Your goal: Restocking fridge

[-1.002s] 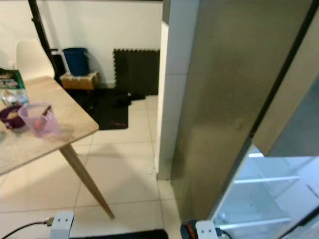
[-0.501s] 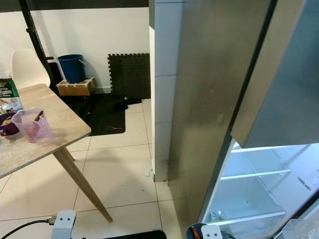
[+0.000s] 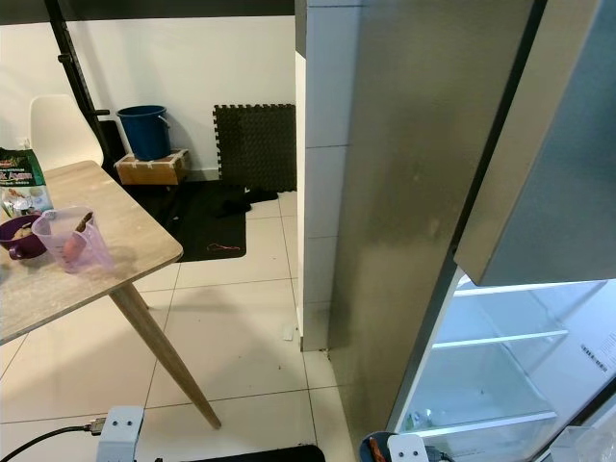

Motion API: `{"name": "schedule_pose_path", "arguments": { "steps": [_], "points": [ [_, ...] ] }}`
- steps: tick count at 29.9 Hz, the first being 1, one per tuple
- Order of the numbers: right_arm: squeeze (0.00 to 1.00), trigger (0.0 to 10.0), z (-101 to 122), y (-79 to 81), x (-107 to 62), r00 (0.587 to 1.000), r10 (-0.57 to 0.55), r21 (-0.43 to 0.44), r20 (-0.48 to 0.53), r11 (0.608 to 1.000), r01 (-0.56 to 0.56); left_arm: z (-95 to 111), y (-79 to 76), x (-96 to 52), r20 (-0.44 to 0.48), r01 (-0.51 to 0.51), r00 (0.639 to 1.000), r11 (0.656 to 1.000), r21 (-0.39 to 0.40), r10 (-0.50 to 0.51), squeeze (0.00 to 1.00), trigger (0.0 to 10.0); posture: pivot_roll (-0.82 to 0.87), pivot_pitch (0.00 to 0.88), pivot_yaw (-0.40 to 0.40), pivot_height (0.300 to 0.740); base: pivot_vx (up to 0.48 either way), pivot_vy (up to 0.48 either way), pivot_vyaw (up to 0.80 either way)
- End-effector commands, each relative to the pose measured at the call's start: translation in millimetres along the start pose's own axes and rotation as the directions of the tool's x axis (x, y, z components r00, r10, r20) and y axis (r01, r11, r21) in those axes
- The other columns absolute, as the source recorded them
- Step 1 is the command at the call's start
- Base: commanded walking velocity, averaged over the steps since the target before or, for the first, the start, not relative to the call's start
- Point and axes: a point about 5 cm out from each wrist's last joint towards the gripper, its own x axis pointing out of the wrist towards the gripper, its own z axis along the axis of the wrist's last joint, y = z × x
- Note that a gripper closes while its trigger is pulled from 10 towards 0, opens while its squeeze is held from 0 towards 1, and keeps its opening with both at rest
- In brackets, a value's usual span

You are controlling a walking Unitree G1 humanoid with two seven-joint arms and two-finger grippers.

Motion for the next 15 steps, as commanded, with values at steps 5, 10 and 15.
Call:
{"name": "schedule_pose_path", "arguments": {
  "steps": [5,10,15],
  "points": [
    [0.0,10.0,-4.4,-0.3,-0.9,1.0,-0.002,0.008,-0.022,1.0,0.002,-6.4,0.3,-1.4,-0.019,-0.005,1.0,1.0,-0.023,0.005,0.0,10.0,-0.05,0.126,0.022,0.74,0.0,-0.097,0.0],
    [0.0,10.0,-5.0,-0.2,-1.1,1.0,0.001,0.004,-0.022,1.0,-0.001,-4.9,-0.2,-0.8,-0.019,-0.003,1.0,1.0,-0.023,0.002,0.0,10.0,-0.06,0.123,0.027,0.74,0.0,-0.267,0.0],
    [0.0,10.0,-6.4,-0.9,-1.7,1.0,0.001,0.004,-0.023,1.0,-0.001,-3.5,-1.5,-0.4,-0.016,0.001,1.0,1.0,-0.023,-0.002,0.0,10.0,-0.06,0.122,0.028,0.74,0.0,-0.35,0.0]
  ]
}}
